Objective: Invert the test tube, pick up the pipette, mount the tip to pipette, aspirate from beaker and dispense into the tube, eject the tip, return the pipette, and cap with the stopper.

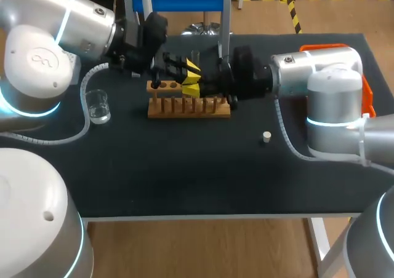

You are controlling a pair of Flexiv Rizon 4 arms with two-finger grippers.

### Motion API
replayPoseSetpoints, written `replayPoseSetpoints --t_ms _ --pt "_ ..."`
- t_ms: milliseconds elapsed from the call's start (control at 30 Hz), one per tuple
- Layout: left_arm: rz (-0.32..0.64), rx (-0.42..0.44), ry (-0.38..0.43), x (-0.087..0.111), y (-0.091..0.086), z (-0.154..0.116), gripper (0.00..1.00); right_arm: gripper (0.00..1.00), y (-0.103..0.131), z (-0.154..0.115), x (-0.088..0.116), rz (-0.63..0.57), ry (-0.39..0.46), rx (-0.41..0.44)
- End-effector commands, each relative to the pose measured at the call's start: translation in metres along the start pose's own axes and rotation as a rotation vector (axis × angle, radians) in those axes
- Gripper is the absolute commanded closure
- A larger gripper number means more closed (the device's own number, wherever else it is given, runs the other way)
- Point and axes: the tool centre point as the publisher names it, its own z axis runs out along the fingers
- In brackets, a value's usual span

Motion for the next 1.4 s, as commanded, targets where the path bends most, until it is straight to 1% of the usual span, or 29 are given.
replayPoseSetpoints --t_ms 33,167,333,567,800,933,1133,1400 --pt "-0.001 -0.002 -0.003 0.002 -0.001 0.0 0.0 1.0 -0.002 -0.014 0.003 0.002 0.005 0.008" --pt "-0.001 -0.002 -0.003 0.002 -0.001 0.0 0.0 1.0 -0.006 -0.031 0.008 0.004 0.004 0.021" --pt "-0.001 -0.002 -0.003 0.002 -0.001 0.0 0.0 1.0 -0.014 -0.061 0.016 0.001 -0.002 0.046" --pt "-0.001 -0.002 -0.003 0.002 -0.001 0.0 0.0 1.0 -0.028 -0.111 0.029 0.001 -0.02 0.077" --pt "-0.001 -0.002 -0.003 0.002 -0.001 0.0 0.0 1.0 -0.041 -0.167 0.043 0.008 -0.054 0.068" --pt "-0.001 -0.002 -0.003 0.002 -0.001 0.0 0.0 1.0 -0.047 -0.192 0.052 0.005 -0.073 0.067" --pt "-0.001 -0.002 -0.003 0.002 -0.001 0.0 0.0 1.0 -0.056 -0.217 0.062 0.013 -0.081 0.05" --pt "-0.001 -0.002 -0.003 0.002 -0.001 0.0 0.0 1.0 -0.064 -0.23 0.066 0.015 -0.086 0.027"
